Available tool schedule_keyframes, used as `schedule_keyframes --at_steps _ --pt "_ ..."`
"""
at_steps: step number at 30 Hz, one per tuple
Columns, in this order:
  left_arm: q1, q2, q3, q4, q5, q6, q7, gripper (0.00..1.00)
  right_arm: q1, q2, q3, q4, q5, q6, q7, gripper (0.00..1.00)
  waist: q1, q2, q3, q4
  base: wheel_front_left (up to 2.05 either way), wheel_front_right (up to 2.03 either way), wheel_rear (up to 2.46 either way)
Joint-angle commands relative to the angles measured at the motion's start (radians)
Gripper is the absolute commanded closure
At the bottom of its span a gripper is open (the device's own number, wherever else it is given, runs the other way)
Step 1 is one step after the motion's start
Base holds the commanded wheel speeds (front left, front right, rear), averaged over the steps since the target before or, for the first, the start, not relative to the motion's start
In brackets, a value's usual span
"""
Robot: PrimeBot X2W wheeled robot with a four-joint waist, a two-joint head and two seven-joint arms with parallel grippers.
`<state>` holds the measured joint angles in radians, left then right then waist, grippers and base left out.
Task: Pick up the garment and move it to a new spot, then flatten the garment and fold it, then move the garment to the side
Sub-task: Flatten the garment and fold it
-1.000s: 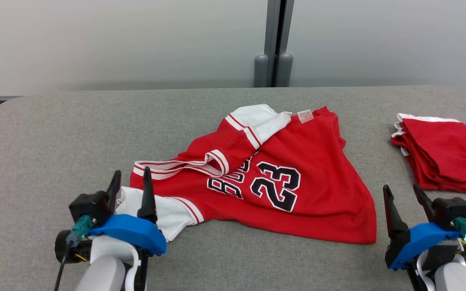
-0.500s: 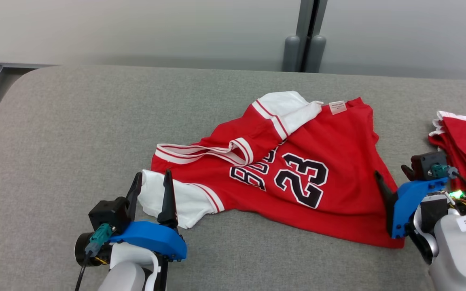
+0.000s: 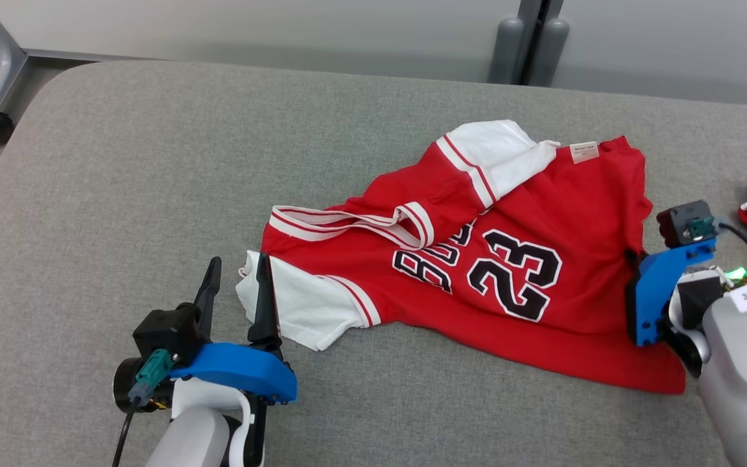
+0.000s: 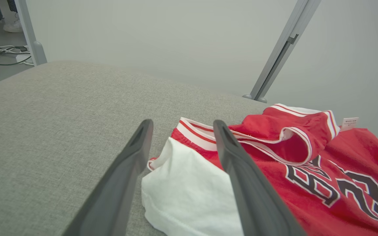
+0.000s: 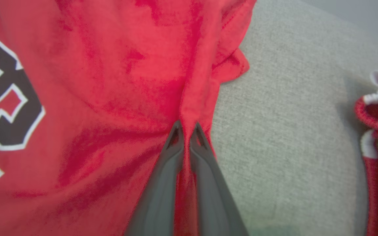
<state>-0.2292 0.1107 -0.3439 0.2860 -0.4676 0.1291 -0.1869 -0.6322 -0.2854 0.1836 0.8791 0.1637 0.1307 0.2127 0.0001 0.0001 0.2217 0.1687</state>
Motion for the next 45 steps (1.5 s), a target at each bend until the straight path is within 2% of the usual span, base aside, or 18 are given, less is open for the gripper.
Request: schedule_keyframes --at_steps 1,12,17,18,19,20,32,39,45 --pt "-0.015 0.002 -0.003 -0.006 0.002 0.005 -0.005 0.0 -0.038 -0.017 0.005 0.007 0.007 0.0 -0.009 1.0 -0.0001 -0.0001 0.011 0.004 0.0 0.0 0.0" --pt "-0.064 -0.008 -0.011 -0.027 0.007 0.0 -0.03 0.0 -0.274 -0.072 -0.002 0.09 -0.009 0.0 -0.008 1.0 -0.0001 -0.0001 0.089 0.034 0.0 0.0 0.0" --pt "-0.084 -0.015 -0.015 -0.016 0.004 -0.004 -0.043 0.0 -0.348 -0.073 -0.056 0.163 -0.051 0.0 -0.029 1.0 -0.0001 -0.0001 0.113 0.05 0.0 0.0 0.0" --pt "-0.088 -0.016 -0.015 -0.012 0.004 -0.005 -0.046 0.0 -0.356 -0.068 -0.067 0.178 -0.061 0.0 -0.04 0.94 -0.0001 -0.0001 0.115 0.051 0.0 0.0 0.0" --pt "-0.093 -0.017 -0.015 -0.009 0.003 -0.006 -0.046 0.0 -0.364 -0.059 -0.077 0.191 -0.069 0.0 -0.055 0.6 -0.0001 -0.0001 0.117 0.052 0.0 0.0 0.0" --pt "-0.096 -0.018 -0.014 -0.007 0.002 -0.007 -0.049 0.0 -0.372 -0.052 -0.084 0.2 -0.079 0.0 -0.072 0.0 -0.0001 -0.0001 0.117 0.052 0.0 0.0 0.0" --pt "-0.128 0.0 0.001 0.02 0.01 -0.018 -0.067 0.0 -0.407 0.01 -0.124 0.236 -0.127 0.0 -0.283 0.0 -0.0001 -0.0001 0.054 -0.013 0.0 0.0 0.0" --pt "-0.13 0.047 0.032 0.026 0.007 -0.012 -0.063 0.0 -0.308 0.041 -0.109 0.187 -0.066 0.0 -0.423 0.0 -0.0001 -0.0001 -0.031 -0.068 0.0 0.0 0.0" --pt "-0.076 0.066 0.042 0.042 -0.012 -0.012 -0.049 0.0 -0.138 0.074 -0.116 0.068 0.008 0.0 -0.471 0.0 -0.0001 -0.0001 -0.1 -0.11 0.0 0.0 0.0"
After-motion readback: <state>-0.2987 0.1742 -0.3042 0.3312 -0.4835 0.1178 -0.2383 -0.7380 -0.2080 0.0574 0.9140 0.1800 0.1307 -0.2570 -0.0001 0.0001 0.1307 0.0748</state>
